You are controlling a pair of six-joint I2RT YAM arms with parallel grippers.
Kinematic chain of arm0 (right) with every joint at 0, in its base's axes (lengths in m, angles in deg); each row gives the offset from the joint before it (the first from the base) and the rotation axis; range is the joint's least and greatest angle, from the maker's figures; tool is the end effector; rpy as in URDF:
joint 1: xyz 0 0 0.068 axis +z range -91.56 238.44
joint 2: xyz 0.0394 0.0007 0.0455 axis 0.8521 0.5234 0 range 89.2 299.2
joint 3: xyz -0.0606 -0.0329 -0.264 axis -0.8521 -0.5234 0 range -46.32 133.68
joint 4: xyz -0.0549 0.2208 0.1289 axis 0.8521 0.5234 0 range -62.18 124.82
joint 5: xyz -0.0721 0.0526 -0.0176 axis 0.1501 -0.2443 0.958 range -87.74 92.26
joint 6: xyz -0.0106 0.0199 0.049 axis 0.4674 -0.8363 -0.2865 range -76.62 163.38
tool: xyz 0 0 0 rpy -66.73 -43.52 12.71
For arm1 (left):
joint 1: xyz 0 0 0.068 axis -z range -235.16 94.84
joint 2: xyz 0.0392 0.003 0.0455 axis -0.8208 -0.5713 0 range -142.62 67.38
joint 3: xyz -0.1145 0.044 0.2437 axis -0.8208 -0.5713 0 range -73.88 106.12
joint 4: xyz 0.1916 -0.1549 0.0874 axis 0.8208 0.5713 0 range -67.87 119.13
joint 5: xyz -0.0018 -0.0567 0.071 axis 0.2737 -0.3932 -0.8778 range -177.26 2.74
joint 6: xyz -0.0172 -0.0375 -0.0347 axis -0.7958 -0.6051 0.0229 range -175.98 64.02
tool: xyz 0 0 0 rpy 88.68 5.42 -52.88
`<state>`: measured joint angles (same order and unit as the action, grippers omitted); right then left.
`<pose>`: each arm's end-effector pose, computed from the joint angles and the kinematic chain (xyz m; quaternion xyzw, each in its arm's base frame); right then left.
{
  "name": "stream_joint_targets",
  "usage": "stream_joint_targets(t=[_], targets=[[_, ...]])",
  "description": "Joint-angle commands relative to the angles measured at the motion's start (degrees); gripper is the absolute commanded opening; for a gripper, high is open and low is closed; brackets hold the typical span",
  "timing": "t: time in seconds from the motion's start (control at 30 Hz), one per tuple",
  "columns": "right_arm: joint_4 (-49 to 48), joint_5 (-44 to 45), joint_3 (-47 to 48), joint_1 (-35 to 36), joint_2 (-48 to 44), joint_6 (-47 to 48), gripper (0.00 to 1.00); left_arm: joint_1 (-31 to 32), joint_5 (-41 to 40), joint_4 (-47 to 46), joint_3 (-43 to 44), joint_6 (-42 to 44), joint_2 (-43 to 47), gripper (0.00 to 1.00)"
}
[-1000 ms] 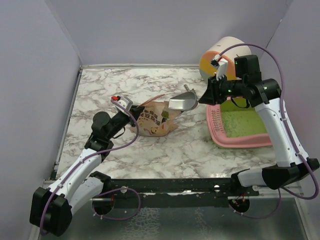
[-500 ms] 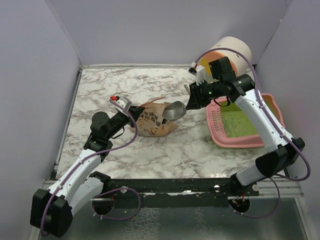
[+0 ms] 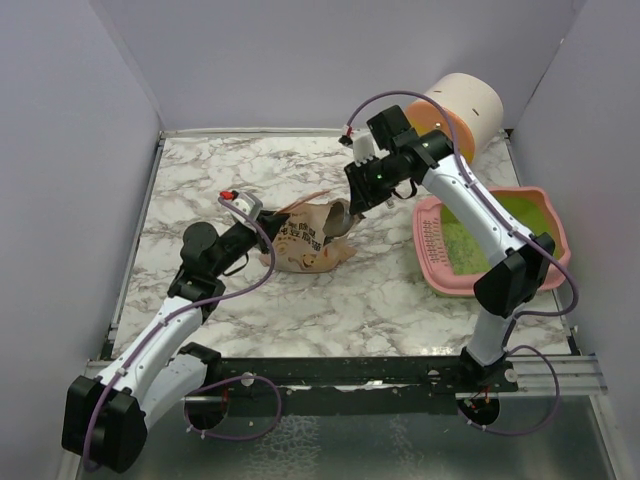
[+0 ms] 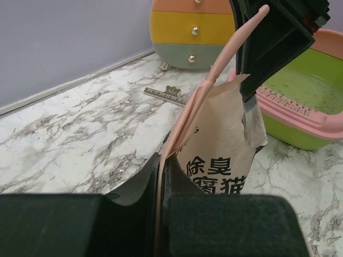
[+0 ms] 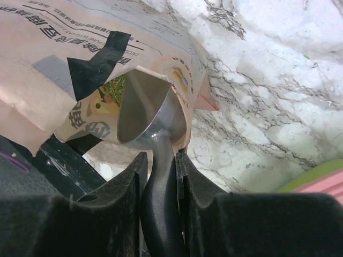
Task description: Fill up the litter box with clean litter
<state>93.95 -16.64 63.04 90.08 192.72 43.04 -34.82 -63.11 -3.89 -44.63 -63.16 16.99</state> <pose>0.3114 0.2054 0.3612 -0.2978 0.9067 0.2222 0.1994 0.1898 -0.0859 0.2936 0.2288 0.6394 -0.3087 0.6659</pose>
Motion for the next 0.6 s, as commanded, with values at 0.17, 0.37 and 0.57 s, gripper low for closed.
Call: stream_joint_targets(t=[0.17,0.37,0.57], targets=[[5.2,13.0,10.1,6.5,3.9,-0.1,0.01,-2.0,4.3,-5.5,5.4,-2.2,-2.0,0.0],[5.0,14.6,5.7,8.9,4.4,-0.4,0.01,-2.1,4.1,-5.6,5.1,-2.0,-2.0,0.0],[0.2,15.0,-1.3,9.5,4.5,-0.7,0.01,-2.1,4.5,-5.8,4.6,-2.3,-1.8,0.0]])
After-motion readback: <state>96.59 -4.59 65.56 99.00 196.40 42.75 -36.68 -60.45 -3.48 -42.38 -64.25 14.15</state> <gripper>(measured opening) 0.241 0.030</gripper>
